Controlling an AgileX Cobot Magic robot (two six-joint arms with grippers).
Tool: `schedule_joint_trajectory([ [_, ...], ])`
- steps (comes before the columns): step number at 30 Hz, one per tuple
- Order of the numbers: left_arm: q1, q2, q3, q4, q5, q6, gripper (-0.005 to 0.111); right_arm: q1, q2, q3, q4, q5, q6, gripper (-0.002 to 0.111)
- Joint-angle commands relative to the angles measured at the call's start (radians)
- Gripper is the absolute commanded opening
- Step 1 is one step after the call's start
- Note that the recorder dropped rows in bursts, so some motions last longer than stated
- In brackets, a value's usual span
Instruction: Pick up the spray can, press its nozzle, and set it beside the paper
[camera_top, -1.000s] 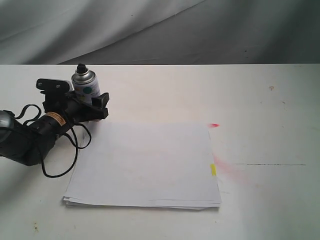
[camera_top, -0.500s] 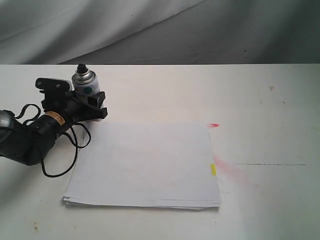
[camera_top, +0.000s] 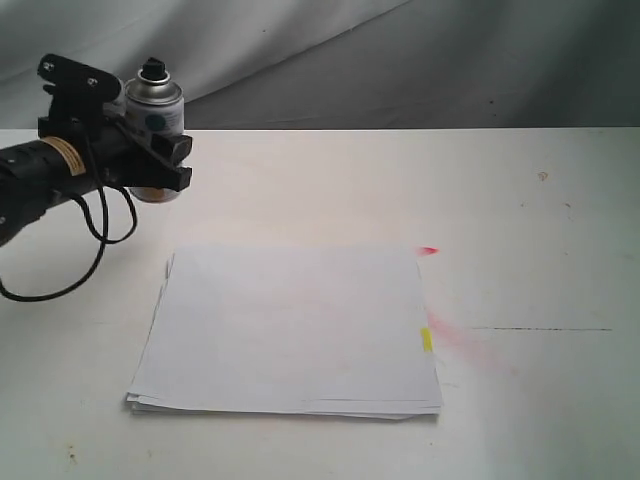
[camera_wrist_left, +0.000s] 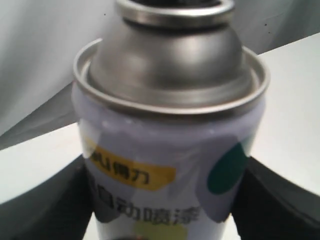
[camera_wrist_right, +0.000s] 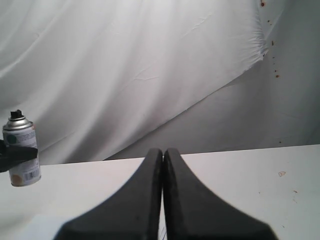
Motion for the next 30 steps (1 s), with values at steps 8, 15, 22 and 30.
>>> schedule_joint_trajectory([
  [8, -0.146, -0.302, -0.006, 0.025, 0.373, 0.102, 0.000, -0.006, -0.005, 0.003, 0.003, -0.005, 0.000, 0.000],
  [15, -0.296, -0.361, -0.006, 0.132, 0.523, 0.104, 0.000, -0.006, -0.005, 0.003, 0.003, -0.005, 0.000, 0.000],
  [22, -0.432, -0.331, -0.006, 0.306, 0.681, 0.094, 0.000, -0.006, -0.005, 0.003, 0.003, -0.005, 0.000, 0.000],
  [30, -0.433, -0.180, -0.006, 0.675, 0.868, -0.123, 0.000, -0.006, -0.005, 0.003, 0.003, -0.005, 0.000, 0.000],
])
